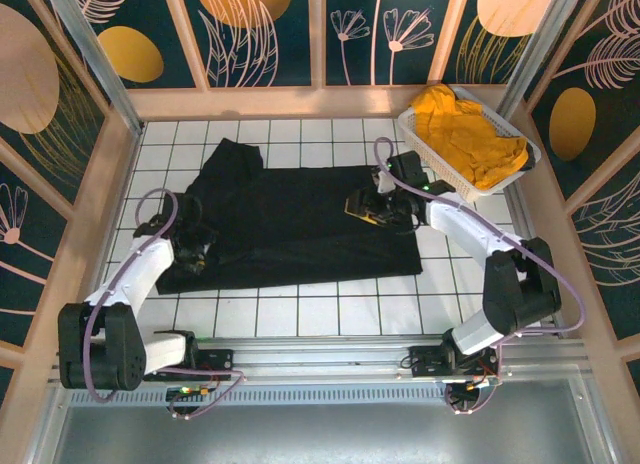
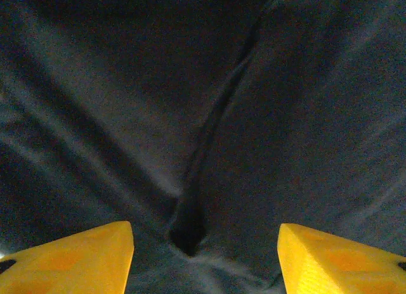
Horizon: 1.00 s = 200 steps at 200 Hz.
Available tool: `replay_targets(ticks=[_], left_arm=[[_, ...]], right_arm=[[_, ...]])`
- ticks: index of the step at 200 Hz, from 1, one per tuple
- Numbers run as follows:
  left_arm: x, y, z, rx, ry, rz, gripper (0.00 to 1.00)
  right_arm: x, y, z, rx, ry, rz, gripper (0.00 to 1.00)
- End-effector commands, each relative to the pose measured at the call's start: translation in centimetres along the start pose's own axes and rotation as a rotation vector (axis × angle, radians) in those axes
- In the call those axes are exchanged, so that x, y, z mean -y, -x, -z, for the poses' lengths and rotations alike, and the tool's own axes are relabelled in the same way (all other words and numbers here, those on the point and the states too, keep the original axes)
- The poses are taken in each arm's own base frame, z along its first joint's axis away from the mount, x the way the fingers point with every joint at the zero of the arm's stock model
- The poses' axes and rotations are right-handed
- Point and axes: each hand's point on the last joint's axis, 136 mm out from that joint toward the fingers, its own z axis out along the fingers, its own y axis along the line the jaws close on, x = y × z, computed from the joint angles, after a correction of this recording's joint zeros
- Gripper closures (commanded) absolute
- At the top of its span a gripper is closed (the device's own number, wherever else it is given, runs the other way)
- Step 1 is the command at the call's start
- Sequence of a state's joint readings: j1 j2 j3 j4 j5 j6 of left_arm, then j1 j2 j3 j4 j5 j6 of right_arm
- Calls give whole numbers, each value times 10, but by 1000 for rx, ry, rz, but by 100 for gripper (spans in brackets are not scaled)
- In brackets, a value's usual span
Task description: Fold and stack the t-shirts
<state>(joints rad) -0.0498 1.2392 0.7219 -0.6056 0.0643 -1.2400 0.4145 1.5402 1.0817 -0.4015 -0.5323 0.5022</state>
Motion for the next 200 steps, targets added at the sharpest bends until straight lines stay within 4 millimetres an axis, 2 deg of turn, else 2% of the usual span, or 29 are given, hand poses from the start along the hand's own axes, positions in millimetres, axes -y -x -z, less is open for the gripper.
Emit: replay_targets(ticks=[1,15,48,78,129,167,200], left_arm=[[-9,-21,-10,-89,-1,113,37],[-4,-25,-16,-107,-15,127,37],[6,-19,-19,-80,-15,126,37],[8,-24,-27,-106,-17,128,43],[25,-20,-28,-103,-35,107,61],[44,-15,-25,-91,-20,18,89],[66,-17,-30,-103,-8,-120,93]], right_arm=[[-9,0,-8,-38,54,37,48],[-12,3,-9,-36,67,37,47],[-10,1,-13,-46,58,27,48],[-5,1,-13,-45,35,22,48],[-1,3,-15,-42,14,8,49],[2,4,-17,-44,5,-1,51],[4,6,-18,-46,-1,-9,51]])
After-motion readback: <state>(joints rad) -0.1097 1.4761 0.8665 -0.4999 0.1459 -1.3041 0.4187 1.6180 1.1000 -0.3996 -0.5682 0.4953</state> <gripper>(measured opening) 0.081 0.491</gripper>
